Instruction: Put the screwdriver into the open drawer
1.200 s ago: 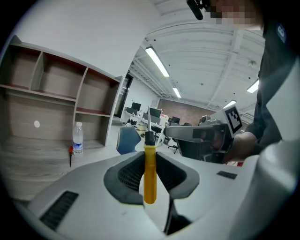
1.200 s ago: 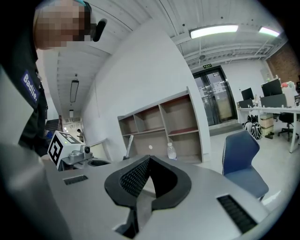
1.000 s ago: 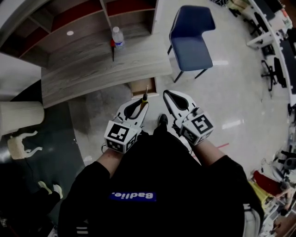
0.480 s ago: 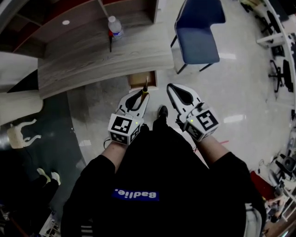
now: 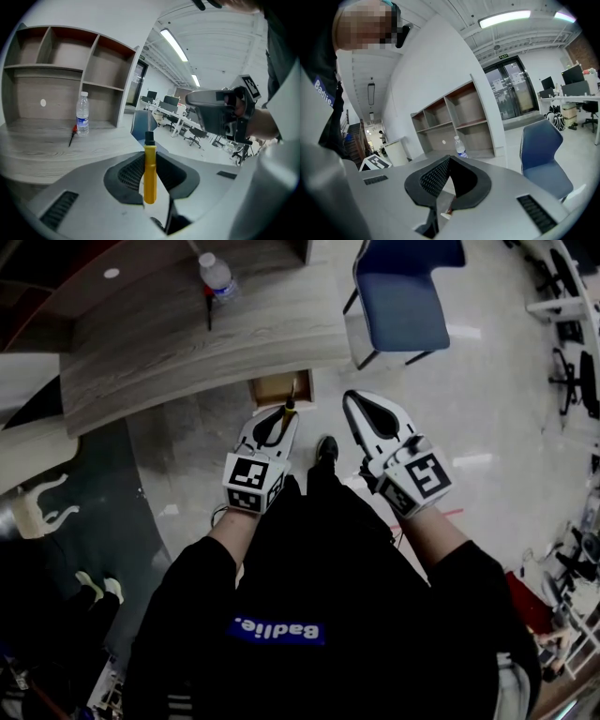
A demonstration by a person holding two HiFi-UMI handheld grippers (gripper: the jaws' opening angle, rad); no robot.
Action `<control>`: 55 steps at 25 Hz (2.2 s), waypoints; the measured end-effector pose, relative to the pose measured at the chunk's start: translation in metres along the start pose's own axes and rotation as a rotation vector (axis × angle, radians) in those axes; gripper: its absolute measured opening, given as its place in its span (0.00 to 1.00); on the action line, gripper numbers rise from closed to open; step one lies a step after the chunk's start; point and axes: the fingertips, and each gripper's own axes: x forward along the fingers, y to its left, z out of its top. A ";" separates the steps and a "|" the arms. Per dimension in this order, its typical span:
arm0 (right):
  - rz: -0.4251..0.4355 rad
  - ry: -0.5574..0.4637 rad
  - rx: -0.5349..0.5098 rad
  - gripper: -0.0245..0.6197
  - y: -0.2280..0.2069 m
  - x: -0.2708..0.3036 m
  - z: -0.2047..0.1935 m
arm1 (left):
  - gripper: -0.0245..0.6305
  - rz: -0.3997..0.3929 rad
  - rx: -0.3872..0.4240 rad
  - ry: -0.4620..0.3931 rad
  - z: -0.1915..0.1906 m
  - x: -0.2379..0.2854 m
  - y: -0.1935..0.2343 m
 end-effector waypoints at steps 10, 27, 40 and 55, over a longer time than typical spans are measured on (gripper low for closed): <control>-0.040 0.012 0.019 0.08 -0.017 0.001 -0.015 | 0.15 0.007 0.048 0.109 -0.052 0.039 0.016; -0.041 0.060 0.055 0.08 -0.026 0.008 -0.043 | 0.15 0.030 0.216 0.322 -0.141 0.084 0.055; -0.042 0.117 0.063 0.08 -0.030 0.001 -0.073 | 0.15 0.079 0.253 0.479 -0.197 0.119 0.080; -0.082 0.169 0.066 0.08 -0.041 -0.008 -0.097 | 0.15 0.128 0.316 0.585 -0.225 0.144 0.114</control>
